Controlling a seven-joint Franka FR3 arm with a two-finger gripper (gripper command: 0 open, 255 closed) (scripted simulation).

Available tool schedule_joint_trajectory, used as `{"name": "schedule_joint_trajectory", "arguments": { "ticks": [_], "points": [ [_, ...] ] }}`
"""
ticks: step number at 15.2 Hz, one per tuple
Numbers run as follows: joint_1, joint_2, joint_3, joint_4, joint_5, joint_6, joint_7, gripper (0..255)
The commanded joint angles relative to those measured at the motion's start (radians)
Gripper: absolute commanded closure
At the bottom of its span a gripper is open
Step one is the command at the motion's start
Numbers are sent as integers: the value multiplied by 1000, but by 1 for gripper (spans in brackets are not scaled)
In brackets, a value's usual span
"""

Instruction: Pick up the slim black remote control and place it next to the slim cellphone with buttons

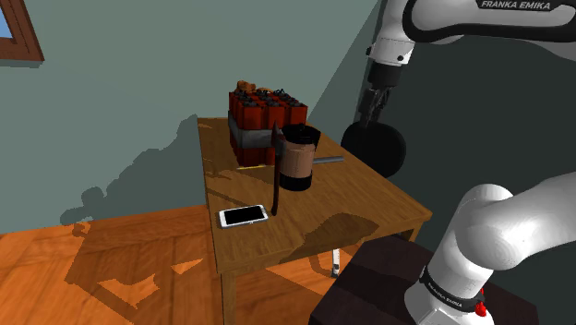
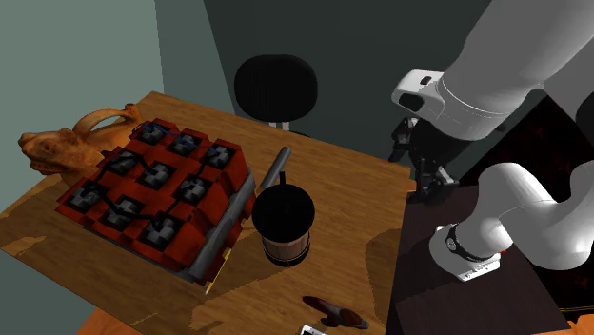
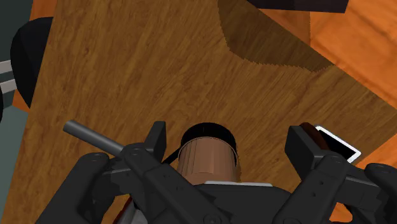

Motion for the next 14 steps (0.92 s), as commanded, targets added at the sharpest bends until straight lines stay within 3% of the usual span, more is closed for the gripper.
{"name": "schedule_joint_trajectory", "arguments": {
  "ticks": [1, 7, 14],
  "points": [
    [0, 0, 0, 0, 0, 0, 0, 0],
    [15, 73, -138, -62, -79, 146, -245, 0],
    [47, 243, -301, -53, -128, 326, -531, 0]
  ]
}}
